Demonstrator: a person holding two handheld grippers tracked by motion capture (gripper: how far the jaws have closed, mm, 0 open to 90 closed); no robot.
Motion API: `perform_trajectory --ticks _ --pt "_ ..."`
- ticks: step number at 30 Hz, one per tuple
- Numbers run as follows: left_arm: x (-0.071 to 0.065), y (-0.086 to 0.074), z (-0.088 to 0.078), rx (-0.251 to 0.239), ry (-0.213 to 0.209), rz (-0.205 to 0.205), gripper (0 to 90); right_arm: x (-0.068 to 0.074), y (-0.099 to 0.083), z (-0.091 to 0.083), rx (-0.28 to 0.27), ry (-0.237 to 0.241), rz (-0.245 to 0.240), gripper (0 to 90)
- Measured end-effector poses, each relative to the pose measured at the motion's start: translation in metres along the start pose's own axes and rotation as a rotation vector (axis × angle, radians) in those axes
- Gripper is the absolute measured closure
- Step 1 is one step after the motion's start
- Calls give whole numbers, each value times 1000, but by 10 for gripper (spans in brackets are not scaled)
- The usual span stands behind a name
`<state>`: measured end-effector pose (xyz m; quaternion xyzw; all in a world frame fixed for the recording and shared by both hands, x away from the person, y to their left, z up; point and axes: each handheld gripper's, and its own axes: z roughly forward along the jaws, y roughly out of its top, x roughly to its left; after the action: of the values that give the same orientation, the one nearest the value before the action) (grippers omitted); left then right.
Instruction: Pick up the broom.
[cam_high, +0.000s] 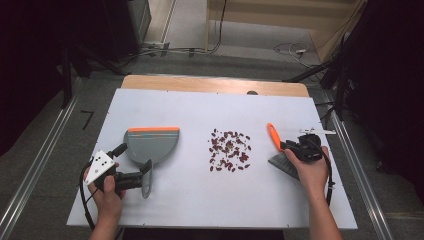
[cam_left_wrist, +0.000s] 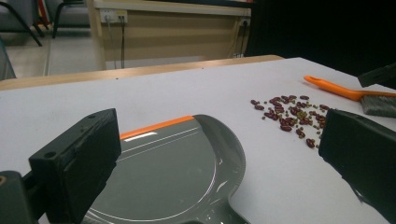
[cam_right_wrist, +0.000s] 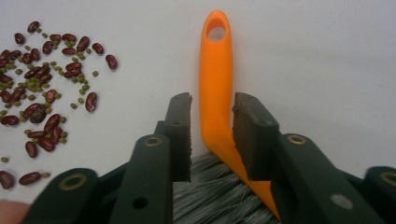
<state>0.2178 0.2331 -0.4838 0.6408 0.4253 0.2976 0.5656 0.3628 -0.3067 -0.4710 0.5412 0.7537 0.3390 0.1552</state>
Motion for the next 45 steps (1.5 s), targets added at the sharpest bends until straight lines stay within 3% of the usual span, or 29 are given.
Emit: perform_trajectory --ticks 5,10,15,19,25,28,31,32,39,45 --pt "0 -1 1 6 0 2 0 3 3 16 49 -19 -18 589" --pt "0 -2 2 11 2 4 0 8 3 33 109 -80 -58 573" --pt "-2 -2 3 21 -2 13 0 14 13 36 189 -116 -51 599" --pt "-4 -2 3 22 -3 19 0 16 13 36 185 -139 -61 681" --pt "-4 -1 3 19 -2 18 0 12 6 33 133 -114 -68 689" --pt "-3 -1 3 17 -2 17 0 15 3 30 100 -131 -84 690" --pt "-3 -1 3 15 -1 16 0 14 2 24 58 -119 -74 691" --pt "-3 -1 3 14 -1 14 0 11 -1 17 -2 -99 -62 691" --pt "-6 2 1 1 -4 21 0 7 -12 -7 -185 -66 -40 693" --pt "-11 6 1 -2 -15 41 0 -4 -19 -29 -335 -40 40 694"
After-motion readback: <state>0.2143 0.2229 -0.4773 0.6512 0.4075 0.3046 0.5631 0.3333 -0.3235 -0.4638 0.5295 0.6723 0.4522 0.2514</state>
